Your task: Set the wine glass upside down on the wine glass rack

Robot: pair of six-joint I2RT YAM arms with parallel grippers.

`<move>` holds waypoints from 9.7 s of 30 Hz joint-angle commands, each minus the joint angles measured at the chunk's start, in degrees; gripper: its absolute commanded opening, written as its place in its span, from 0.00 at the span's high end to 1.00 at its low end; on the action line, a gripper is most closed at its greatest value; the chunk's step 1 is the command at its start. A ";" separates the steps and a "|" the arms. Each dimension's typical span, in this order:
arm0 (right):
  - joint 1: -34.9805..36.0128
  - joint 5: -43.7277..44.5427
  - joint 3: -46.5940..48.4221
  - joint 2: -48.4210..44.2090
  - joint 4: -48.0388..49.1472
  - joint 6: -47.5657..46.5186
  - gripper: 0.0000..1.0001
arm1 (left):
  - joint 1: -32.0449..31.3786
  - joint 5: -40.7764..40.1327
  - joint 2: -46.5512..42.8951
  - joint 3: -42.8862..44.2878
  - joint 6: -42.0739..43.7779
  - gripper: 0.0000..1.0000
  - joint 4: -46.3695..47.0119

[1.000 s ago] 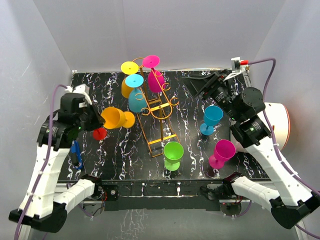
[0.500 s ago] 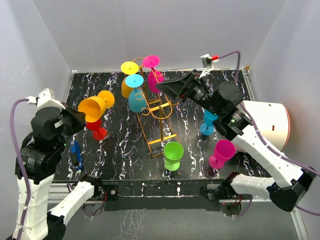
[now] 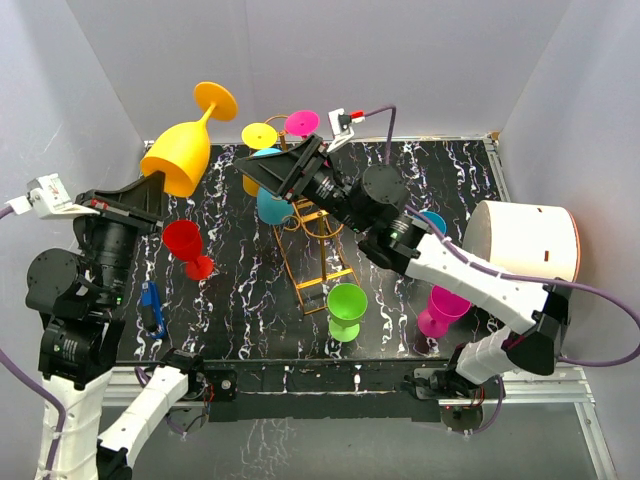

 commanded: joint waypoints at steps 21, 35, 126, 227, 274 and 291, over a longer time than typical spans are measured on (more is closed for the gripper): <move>1.06 13.68 -4.98 -1.51 17.63 16.32 0.42 | -0.08 28.94 -0.56 -8.72 -1.21 1.00 21.65; 1.03 15.25 -8.01 -3.27 18.80 17.32 0.82 | -0.08 33.57 0.92 -8.14 -0.53 1.00 21.55; -35.62 -24.05 -1.38 1.71 -9.04 -63.26 1.00 | -0.14 19.79 -2.84 -13.51 2.67 0.26 4.21; -33.25 -32.72 -6.79 9.41 -2.38 -62.26 0.42 | -0.10 17.66 -3.72 -11.79 4.03 0.24 0.26; -36.47 15.96 -19.27 -9.23 -57.80 -31.24 0.51 | -0.10 23.22 7.52 -13.94 3.19 0.22 0.09; -36.46 18.94 -15.92 -4.77 -56.91 -33.86 1.00 | -0.15 29.43 3.10 -13.69 2.94 0.21 4.41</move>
